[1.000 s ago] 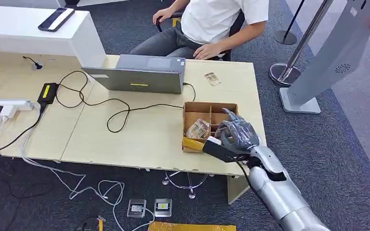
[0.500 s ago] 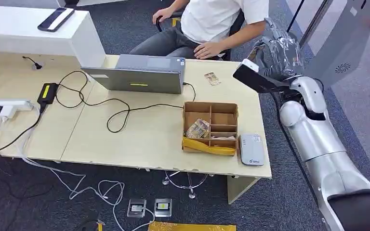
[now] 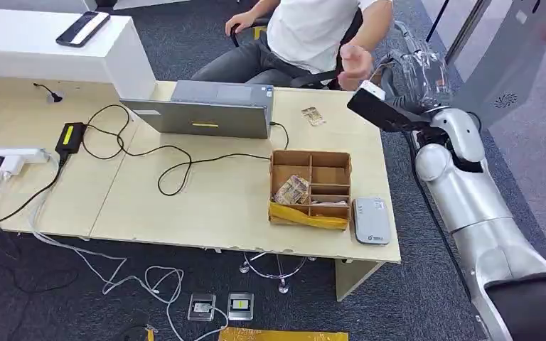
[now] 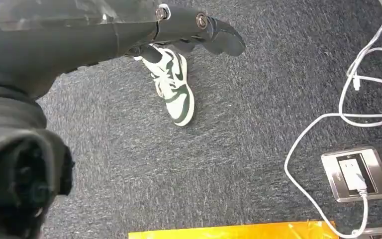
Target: Pass the card to the sensor for recognition and then transmit it.
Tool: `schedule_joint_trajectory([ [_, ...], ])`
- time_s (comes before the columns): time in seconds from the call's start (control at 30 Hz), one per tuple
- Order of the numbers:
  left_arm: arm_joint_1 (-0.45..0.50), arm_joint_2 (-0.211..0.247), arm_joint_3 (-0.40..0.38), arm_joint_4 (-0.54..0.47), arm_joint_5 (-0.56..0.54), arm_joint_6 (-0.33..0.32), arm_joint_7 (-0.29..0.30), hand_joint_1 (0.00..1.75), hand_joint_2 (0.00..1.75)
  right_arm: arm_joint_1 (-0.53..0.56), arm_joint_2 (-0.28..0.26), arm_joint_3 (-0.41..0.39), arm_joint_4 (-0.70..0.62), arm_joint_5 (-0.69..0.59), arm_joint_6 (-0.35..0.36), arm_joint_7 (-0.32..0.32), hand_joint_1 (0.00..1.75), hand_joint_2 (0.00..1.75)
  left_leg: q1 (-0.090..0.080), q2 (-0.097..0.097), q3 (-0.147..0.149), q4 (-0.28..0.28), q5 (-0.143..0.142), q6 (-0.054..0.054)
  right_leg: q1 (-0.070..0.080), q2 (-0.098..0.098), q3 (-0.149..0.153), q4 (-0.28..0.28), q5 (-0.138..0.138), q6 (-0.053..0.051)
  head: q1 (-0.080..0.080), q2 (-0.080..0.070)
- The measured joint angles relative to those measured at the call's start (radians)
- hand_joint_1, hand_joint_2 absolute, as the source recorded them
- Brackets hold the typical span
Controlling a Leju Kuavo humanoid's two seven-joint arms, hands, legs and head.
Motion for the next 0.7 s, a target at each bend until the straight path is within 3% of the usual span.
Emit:
schedule_joint_trajectory([
  [0.4,-0.002,-0.001,0.0,0.0,-0.019,-0.006,0.0,0.0,0.0,-0.042,0.0,0.002,0.027,0.01,0.0,0.009,1.75,1.75,0.0,0.0,0.0,0.0,0.0,0.0,0.0,0.0,0.0,0.0,0.0,0.0,0.0,0.0],
  [0.57,-0.018,0.0,0.0,0.0,-0.046,-0.026,0.011,0.0,0.0,-0.113,0.027,0.007,0.13,0.075,-0.002,0.004,1.75,1.75,0.0,0.0,-0.001,0.0,0.0,0.0,0.0,0.0,0.0,0.0,0.0,0.0,0.0,0.0],
  [0.7,-0.038,0.0,-0.005,0.0,-0.064,-0.035,0.021,0.0,0.0,-0.161,0.06,0.016,0.228,0.113,0.011,0.05,1.75,1.75,0.0,0.0,0.0,0.0,0.0,0.0,0.0,0.0,0.0,0.0,0.0,0.0,0.0,0.0],
])
